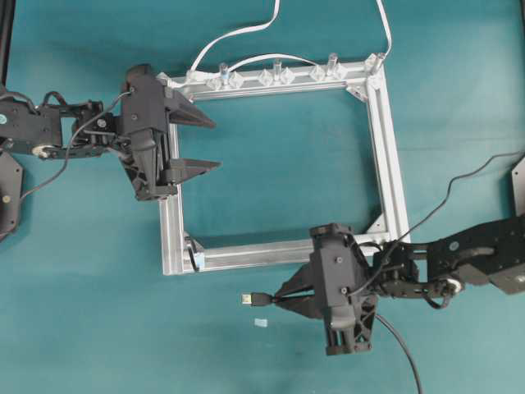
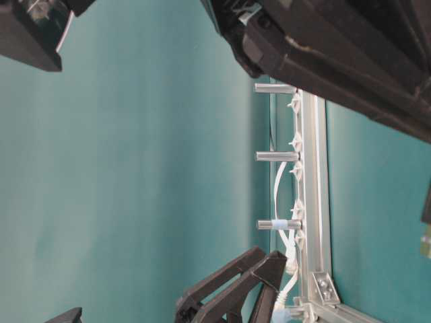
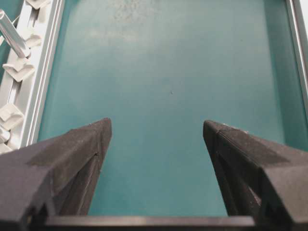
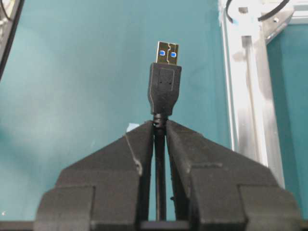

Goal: Insert the wire through the string loop located on the left side.
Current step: 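Lift the cable with the right gripper and carry it toward the frame's lower-left corner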

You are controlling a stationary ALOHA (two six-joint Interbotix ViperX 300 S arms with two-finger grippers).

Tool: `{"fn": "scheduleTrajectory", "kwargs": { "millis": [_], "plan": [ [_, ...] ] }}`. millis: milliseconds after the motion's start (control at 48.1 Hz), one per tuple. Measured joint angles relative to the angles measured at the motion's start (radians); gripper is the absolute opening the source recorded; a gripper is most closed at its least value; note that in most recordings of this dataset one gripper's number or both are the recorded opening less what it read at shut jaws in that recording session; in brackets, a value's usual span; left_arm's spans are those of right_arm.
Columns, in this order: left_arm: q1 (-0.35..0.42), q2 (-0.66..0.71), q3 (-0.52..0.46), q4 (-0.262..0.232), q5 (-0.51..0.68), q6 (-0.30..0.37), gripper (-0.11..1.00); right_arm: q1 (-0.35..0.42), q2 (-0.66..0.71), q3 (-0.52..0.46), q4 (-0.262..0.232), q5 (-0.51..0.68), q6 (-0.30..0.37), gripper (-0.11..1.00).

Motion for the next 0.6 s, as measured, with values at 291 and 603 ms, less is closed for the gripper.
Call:
{"fn": "scheduleTrajectory", "kwargs": {
  "millis": [291, 603],
  "plan": [
    [0.000, 0.000, 0.000, 0.000, -0.002, 0.000, 0.80, -0.012, 0.000, 0.000, -0.002, 0.003, 0.000, 0.13],
    [-0.006, 0.000, 0.000, 0.000, 0.000, 0.000, 0.80, -0.091, 0.000, 0.000, -0.069, 0.044, 0.000, 0.13]
  ]
}}
